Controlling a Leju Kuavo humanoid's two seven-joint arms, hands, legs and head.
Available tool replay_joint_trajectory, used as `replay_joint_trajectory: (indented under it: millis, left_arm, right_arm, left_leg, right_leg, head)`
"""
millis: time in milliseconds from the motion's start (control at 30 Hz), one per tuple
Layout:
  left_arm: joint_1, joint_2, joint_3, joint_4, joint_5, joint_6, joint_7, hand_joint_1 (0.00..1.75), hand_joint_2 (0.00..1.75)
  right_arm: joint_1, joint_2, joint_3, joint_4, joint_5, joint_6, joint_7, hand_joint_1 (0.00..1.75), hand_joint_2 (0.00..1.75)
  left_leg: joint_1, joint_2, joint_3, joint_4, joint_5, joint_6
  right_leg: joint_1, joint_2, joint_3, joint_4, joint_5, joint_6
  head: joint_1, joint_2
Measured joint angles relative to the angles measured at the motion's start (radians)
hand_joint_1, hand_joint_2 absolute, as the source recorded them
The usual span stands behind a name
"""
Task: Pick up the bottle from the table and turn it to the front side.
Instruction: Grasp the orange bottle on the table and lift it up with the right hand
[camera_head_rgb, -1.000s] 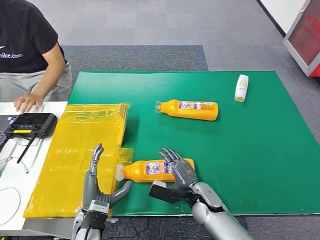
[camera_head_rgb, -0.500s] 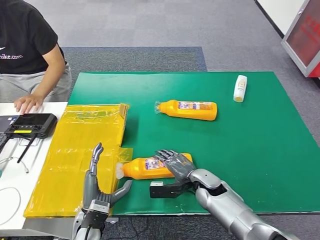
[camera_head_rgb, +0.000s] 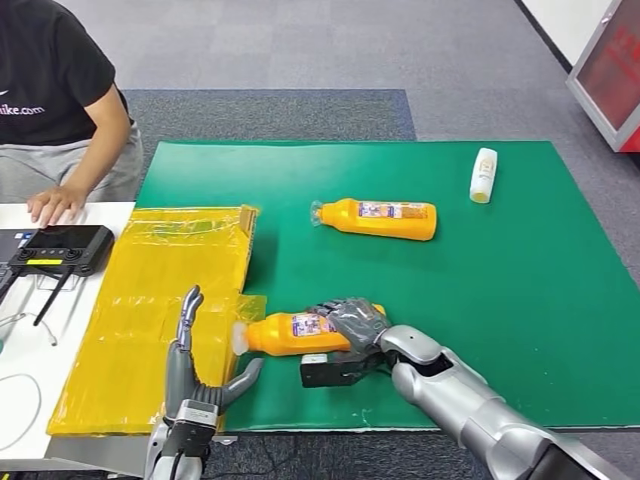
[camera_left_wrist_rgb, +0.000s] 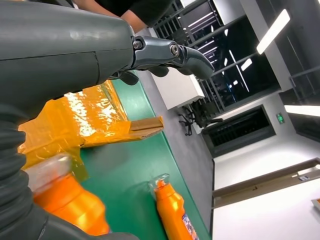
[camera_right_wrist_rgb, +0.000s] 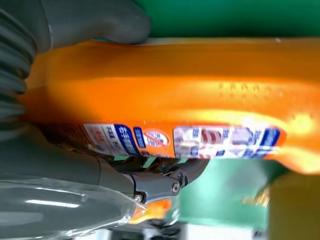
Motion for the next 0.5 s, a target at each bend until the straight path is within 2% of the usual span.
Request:
replay_joint_trajectory:
  millis: [167,300,500]
  left_arm:
    - [0.0,0.0,0.01,-0.011,0.007,0.0,-0.005,0.0,1.75]
    - [0.006,-0.001,0.024,-0.044,0.019,0.006,-0.009,0.0,1.75]
    - [0.016,0.001,0.029,-0.101,0.05,0.036,-0.01,0.0,1.75]
  right_arm:
    - [0.097,0.011,-0.12,-0.06,-0.216,-0.12,-0.086,1.75,1.75]
    - [0.211,0.038,-0.248,-0.165,-0.302,-0.202,-0.127,1.75,1.75]
    - [0.339,0.079,-0.387,-0.288,-0.405,-0.23,-0.204,1.75,1.75]
  left_leg:
    - [0.0,-0.001,-0.004,0.0,0.0,0.0]
    - [0.0,-0.002,-0.01,0.0,0.0,0.0]
    - [0.0,-0.003,-0.021,0.0,0.002,-0.001]
  right_leg:
    - [0.0,-0.001,-0.002,0.0,0.0,0.0]
    - [0.0,-0.002,-0.008,0.001,0.0,0.0]
    - [0.0,-0.004,-0.019,0.002,0.0,0.0]
  head:
    - [0.0,0.0]
    - [0.0,0.0]
    - [0.0,0.0]
